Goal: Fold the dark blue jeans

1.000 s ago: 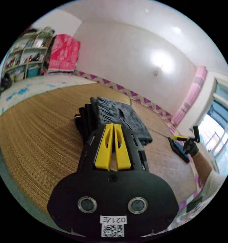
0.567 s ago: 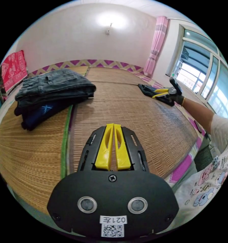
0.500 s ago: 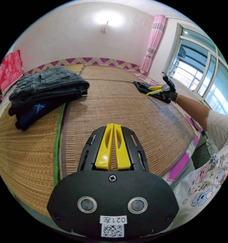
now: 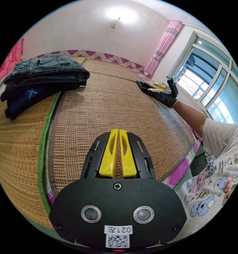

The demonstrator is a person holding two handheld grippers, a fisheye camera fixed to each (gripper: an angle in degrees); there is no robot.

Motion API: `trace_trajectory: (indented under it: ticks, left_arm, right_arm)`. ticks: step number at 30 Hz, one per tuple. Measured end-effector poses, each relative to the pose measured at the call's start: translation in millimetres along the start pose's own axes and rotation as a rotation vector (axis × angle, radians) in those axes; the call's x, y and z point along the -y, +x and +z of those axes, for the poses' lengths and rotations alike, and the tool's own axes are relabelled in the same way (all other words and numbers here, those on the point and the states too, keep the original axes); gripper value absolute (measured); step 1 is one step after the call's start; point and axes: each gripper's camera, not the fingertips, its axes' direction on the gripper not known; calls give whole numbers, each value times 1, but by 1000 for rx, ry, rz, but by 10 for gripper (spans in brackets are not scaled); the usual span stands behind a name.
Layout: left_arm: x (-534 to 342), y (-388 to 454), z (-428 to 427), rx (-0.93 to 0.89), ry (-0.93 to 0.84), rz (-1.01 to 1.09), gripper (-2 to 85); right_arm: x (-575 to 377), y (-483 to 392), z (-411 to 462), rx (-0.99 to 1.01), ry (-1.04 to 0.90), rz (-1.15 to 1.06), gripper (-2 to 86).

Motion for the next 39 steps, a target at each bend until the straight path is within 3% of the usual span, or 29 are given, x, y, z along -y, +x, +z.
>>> trace_trajectory:
  ticks: [4, 10, 14, 25, 28, 30, 35, 39]
  left_arm:
    - [-4, 0, 9, 18, -20, -5, -10]
    - [-5, -9, 33, 0, -143, -51, -10]
    - [-10, -19, 39, -55, -154, -86, -9]
    - [-29, -29, 47, -125, -141, -112, -9]
    - [-45, -30, 31, -176, -18, -108, -9]
    - [-65, -30, 13, -208, 33, -120, -9]
    - [-106, -27, -9, -197, 84, -135, -9]
    - [-116, -20, -8, -197, 97, -143, -9]
  right_arm:
    - [8, 30, 24, 171, -82, 88, 154]
    - [22, 58, 10, 219, -170, 183, 44]
    - [13, 52, -27, 206, -139, 166, 32]
    - [21, -135, -175, 539, -10, -177, 37]
    - [12, -182, -189, 591, -25, -272, 46]
    - [-2, -180, -199, 552, -2, -225, 63]
    - [-39, -134, -222, 690, 80, -76, 130]
    - [-44, -134, -196, 586, 44, -23, 140]
